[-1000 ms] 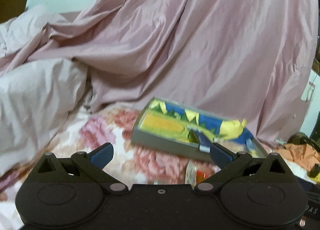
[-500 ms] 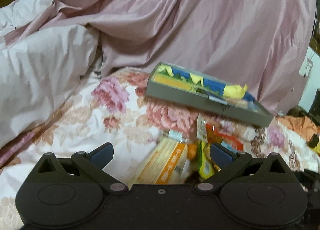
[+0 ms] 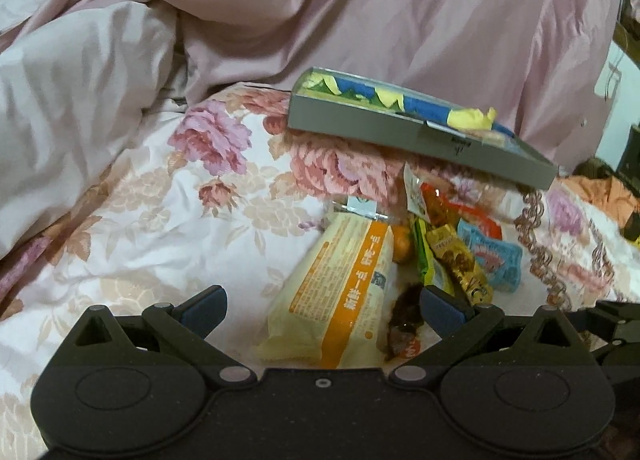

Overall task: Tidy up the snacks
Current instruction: 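Move the left gripper to the orange-striped bread bag while the right gripper moves to the gold pouch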

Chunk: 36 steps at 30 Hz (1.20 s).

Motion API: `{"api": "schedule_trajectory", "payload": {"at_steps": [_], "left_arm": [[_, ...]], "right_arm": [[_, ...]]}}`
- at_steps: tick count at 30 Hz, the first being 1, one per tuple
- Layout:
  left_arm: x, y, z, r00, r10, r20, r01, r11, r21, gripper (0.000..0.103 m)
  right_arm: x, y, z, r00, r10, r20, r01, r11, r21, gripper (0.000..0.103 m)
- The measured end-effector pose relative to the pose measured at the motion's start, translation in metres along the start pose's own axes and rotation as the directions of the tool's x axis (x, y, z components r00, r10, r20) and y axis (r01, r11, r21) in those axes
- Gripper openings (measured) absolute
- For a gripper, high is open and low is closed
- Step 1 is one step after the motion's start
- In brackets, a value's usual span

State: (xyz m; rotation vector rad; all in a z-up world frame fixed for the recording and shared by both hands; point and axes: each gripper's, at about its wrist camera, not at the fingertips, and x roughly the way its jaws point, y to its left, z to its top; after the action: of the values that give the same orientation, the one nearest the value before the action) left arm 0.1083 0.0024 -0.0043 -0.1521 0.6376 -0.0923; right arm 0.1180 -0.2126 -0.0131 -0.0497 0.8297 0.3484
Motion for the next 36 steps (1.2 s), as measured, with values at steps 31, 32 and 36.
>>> {"api": "schedule_trajectory", "payload": {"at_steps": [31,32,36], "left_arm": [[0.053,-0.029,0.021,0.993,0.019,-0.118,0.009,0.973,0.229,0.102],[0.054,-0.03,0.021,0.992,0.02,-0.122,0.009,0.972,0.235,0.102],[0.059,-0.031,0.022,0.991,0.015,-0.136,0.018,0.972,0.235,0.101]], "right_arm": [[0.039,-0.016,0.026,0.994,0.11,0.011,-0.1,0.94,-0.325,0.103],[0.039,-0.018,0.027,0.992,0.126,0.013,-0.115,0.941,-0.319,0.103],[0.039,-0.026,0.032,0.985,0.17,0.022,-0.158,0.95,-0.271,0.102]]}}
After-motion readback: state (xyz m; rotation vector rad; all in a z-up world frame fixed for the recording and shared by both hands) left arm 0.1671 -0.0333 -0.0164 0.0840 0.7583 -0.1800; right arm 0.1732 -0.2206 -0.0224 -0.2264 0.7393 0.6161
